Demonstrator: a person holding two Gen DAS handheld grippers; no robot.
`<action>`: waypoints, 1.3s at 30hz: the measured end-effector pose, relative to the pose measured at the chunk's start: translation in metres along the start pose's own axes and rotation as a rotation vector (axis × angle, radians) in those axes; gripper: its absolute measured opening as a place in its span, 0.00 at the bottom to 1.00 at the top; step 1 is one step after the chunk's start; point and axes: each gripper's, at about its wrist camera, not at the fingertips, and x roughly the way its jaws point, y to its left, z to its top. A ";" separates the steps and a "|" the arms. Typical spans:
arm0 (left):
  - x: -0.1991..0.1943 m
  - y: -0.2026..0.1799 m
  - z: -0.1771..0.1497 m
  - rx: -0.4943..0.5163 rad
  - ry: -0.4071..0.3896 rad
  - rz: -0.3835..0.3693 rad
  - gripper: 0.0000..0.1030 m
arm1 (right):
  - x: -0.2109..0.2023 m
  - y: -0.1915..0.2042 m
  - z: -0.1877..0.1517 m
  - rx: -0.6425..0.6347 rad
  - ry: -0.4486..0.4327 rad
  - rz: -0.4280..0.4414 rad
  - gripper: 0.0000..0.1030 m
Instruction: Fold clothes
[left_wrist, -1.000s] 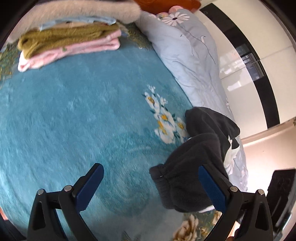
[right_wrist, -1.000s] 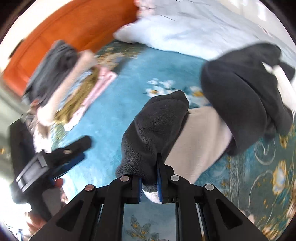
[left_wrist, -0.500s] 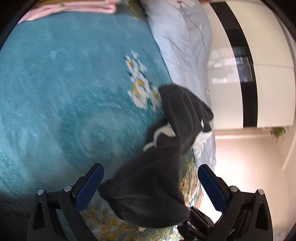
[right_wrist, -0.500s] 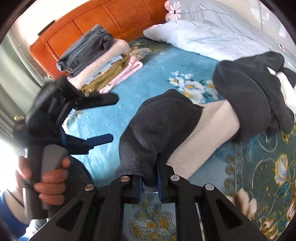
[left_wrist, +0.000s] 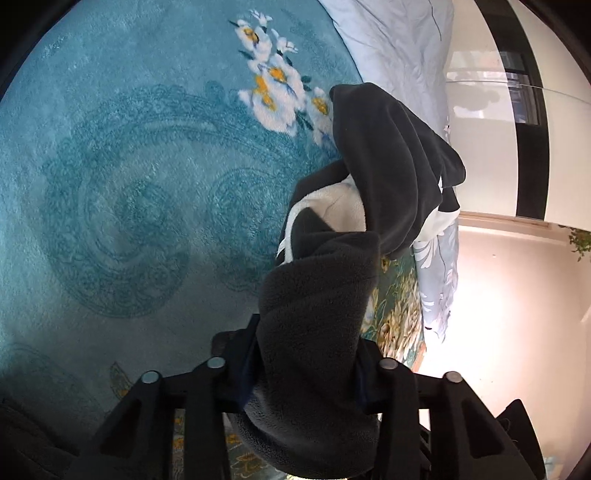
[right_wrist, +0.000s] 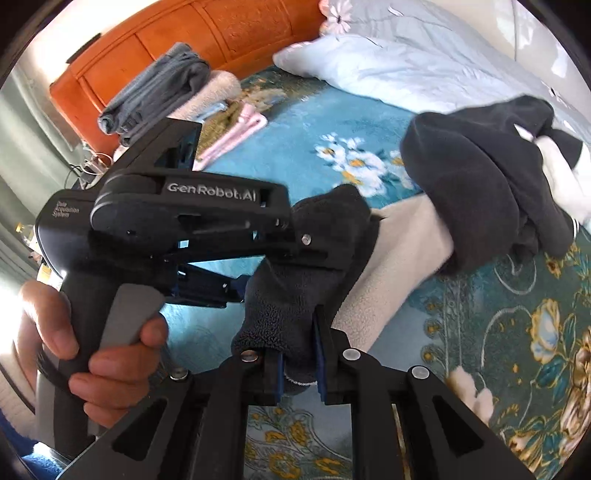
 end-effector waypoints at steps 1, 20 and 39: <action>0.001 0.000 -0.001 0.008 -0.004 0.020 0.32 | 0.000 -0.003 -0.002 0.004 0.009 -0.001 0.16; -0.050 0.026 -0.002 0.121 -0.281 0.244 0.26 | 0.035 -0.119 0.082 0.231 -0.074 -0.366 0.80; -0.020 0.018 0.004 0.179 -0.216 0.321 0.28 | 0.129 -0.110 0.139 -0.087 0.168 -0.729 0.60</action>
